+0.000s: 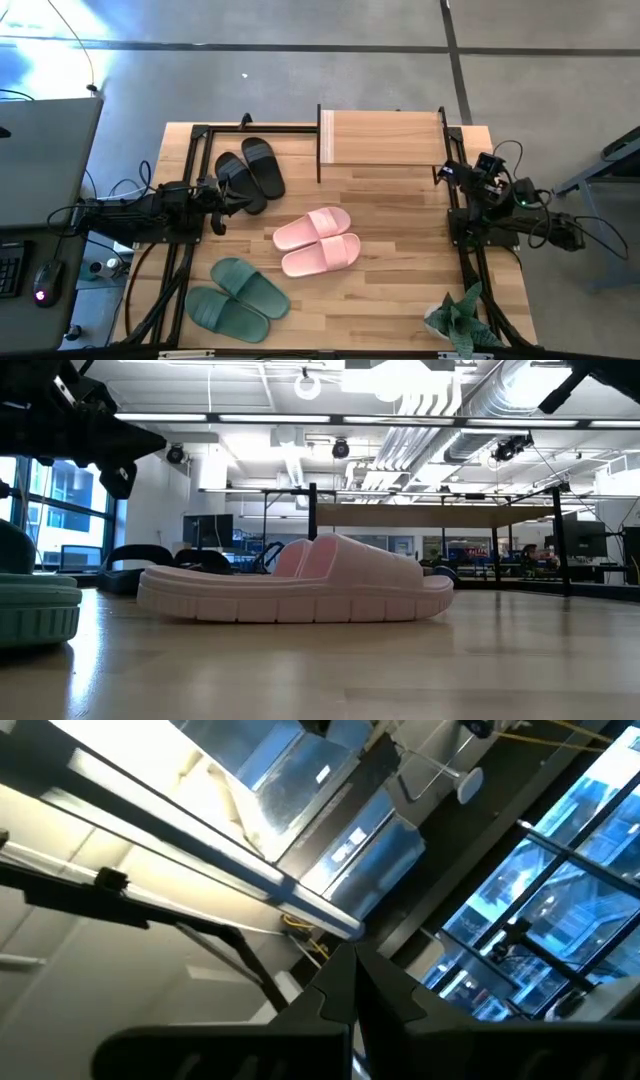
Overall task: Pick and place slides into the shelf
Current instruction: Put the pink bottom slide on the shelf
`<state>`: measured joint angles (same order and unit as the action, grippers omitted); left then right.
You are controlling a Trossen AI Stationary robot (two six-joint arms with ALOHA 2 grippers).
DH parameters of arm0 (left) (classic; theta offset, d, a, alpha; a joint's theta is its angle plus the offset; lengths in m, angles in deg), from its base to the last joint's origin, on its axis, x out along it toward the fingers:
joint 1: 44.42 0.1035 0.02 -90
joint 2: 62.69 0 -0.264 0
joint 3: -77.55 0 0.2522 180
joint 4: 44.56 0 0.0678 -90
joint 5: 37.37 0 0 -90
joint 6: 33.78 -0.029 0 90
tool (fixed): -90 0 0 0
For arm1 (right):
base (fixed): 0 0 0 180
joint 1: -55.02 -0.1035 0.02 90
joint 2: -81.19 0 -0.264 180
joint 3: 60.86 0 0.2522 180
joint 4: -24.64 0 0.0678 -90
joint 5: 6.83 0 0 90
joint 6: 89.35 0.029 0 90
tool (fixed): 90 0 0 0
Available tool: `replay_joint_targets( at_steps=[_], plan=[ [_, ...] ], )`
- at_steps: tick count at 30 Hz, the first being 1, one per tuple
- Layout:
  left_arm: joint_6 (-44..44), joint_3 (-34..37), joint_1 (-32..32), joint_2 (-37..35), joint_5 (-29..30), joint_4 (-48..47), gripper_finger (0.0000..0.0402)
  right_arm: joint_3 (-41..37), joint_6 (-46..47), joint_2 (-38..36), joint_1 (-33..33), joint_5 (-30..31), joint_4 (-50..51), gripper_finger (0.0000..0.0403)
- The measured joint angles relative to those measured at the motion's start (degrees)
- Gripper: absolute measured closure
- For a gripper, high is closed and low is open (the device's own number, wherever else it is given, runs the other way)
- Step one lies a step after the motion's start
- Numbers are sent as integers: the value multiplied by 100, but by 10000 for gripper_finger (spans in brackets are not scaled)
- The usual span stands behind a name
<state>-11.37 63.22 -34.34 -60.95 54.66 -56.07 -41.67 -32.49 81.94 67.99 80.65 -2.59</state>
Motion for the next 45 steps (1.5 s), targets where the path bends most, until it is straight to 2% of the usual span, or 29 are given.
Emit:
replay_joint_targets(
  at_steps=[5,9,12,21,27,33,38,42,45],
  plan=[
    [1590,1,2,0,77,1182,401,492,-90,64,-39,-234,251,402],
    [1792,-1,2,-2,130,2209,401,1172,-513,326,-40,-505,674,402],
    [1852,-1,2,-2,210,2629,401,1845,-853,702,-39,-688,1215,402],
    [3336,-1,0,-2,200,2964,401,4165,-1236,2705,-39,-1224,4075,402],
    [3118,-196,0,0,-470,3270,401,5495,-1241,4277,-126,-1600,5752,402],
    [2532,-773,0,3,-915,2846,401,6766,-1762,5655,-672,-1779,5999,402],
    [1876,-1331,0,3,-1079,1401,401,8057,-2310,6601,-1160,-1692,7005,402],
    [1497,-1872,2,184,-868,-75,401,9089,-2591,7281,-1512,-1179,8165,402],
    [1177,-2267,2,550,-797,-798,401,9829,-2797,7756,-1689,-658,9209,402]
  ],
)
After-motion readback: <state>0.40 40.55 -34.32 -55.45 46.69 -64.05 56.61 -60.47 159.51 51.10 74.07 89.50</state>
